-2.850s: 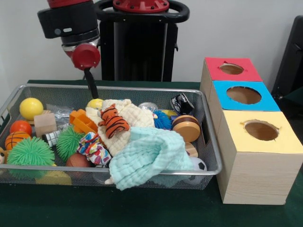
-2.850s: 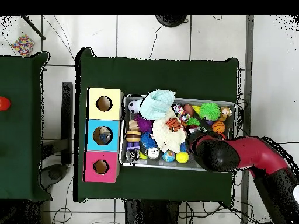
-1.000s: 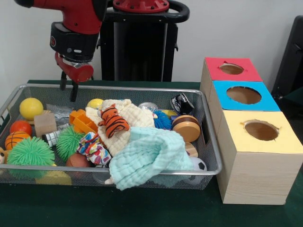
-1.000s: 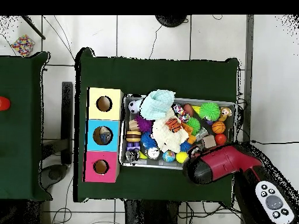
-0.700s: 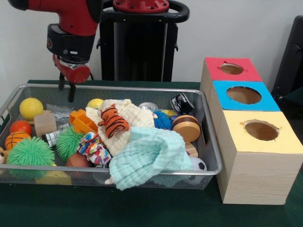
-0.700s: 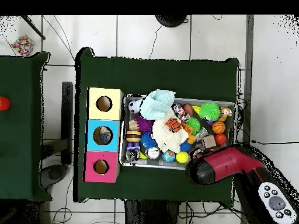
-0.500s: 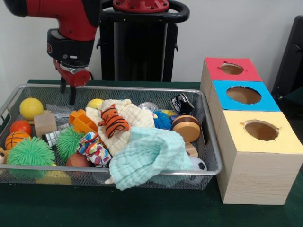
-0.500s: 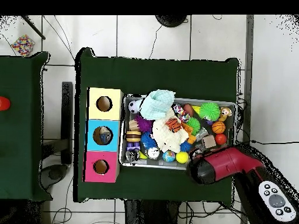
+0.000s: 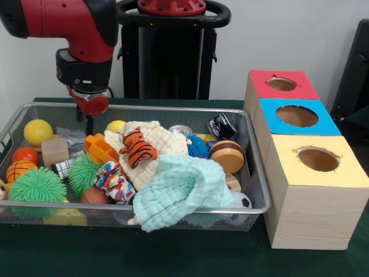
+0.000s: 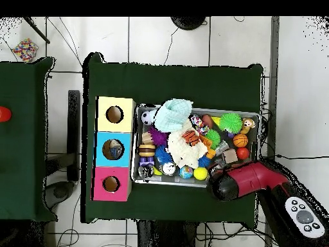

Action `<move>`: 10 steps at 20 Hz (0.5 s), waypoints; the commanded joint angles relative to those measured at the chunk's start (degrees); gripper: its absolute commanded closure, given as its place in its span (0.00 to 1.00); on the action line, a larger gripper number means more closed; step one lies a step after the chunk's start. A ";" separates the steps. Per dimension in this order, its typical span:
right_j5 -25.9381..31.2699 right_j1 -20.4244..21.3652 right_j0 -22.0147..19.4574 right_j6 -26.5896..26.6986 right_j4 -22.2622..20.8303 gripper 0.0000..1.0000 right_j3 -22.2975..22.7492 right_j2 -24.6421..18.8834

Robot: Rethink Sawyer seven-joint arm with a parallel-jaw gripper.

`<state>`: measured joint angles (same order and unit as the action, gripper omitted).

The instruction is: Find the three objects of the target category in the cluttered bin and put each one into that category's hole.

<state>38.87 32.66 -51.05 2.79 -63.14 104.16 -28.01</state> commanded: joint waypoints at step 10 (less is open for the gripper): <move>-4.97 0.40 -1.23 2.51 -2.29 0.00 -5.30 -4.09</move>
<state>38.73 32.83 -51.20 2.79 -63.14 104.09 -28.23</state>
